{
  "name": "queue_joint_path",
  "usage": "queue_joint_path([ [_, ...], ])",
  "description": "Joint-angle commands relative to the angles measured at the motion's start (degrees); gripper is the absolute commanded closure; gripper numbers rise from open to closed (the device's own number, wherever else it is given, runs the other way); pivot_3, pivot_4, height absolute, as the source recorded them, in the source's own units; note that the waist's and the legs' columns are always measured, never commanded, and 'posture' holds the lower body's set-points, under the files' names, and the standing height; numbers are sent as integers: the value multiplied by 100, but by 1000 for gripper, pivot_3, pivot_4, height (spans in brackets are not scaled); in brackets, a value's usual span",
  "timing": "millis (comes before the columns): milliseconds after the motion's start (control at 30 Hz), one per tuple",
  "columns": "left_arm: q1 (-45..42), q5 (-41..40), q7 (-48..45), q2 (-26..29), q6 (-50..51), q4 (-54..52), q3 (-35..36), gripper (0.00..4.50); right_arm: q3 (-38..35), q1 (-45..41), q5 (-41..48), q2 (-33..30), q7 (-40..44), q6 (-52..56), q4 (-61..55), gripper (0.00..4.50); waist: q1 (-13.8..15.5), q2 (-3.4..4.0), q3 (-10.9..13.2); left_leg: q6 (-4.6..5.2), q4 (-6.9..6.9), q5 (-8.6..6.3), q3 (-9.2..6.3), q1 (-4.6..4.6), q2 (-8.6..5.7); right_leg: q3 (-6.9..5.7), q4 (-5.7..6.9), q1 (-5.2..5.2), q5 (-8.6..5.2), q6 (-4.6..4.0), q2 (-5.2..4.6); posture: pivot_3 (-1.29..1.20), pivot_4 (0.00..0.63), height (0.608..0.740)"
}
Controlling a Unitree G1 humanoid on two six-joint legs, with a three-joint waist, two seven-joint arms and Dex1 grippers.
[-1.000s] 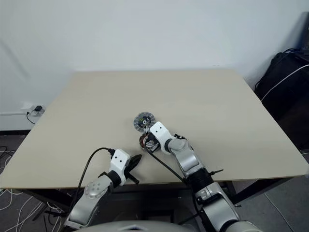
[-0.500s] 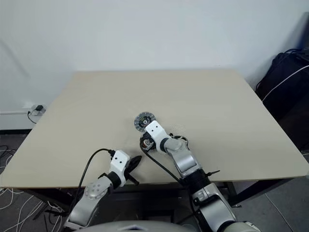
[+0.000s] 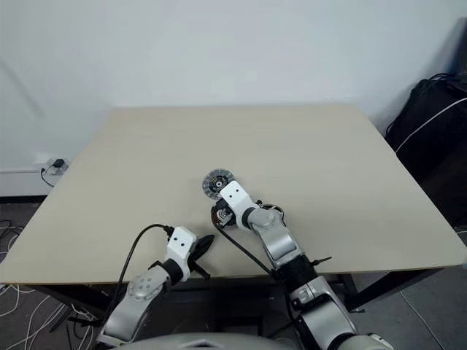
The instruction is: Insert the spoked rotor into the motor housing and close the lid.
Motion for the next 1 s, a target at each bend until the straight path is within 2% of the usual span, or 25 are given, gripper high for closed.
queue_joint_path([
  [33, -56, -36, -8, -6, -16, -204, -13, 4500, -10, -130, -39, 57, -66, 44, -40, 4473, 0, 0, 0, 0, 0, 0, 0, 0, 0, 0, 0, 0, 0, 0, 0, 0, 0, 740],
  [467, 24, -39, 10, 2, -30, -259, -6, 4500, 51, -146, -53, 67, -8, 111, 135, 4473, -2, 1, 0, 0, 0, 0, 0, 1, 0, 0, 0, 0, 0, 0, 0, 0, 0, 740],
  [1000, 5, -51, 24, -17, -15, -238, 10, 4500, 226, -46, -27, 97, 285, -328, 147, 4473, -10, 1, 1, 0, -1, 0, 0, 1, 1, 0, 0, -1, 0, 0, 1, 0, 0, 740],
])
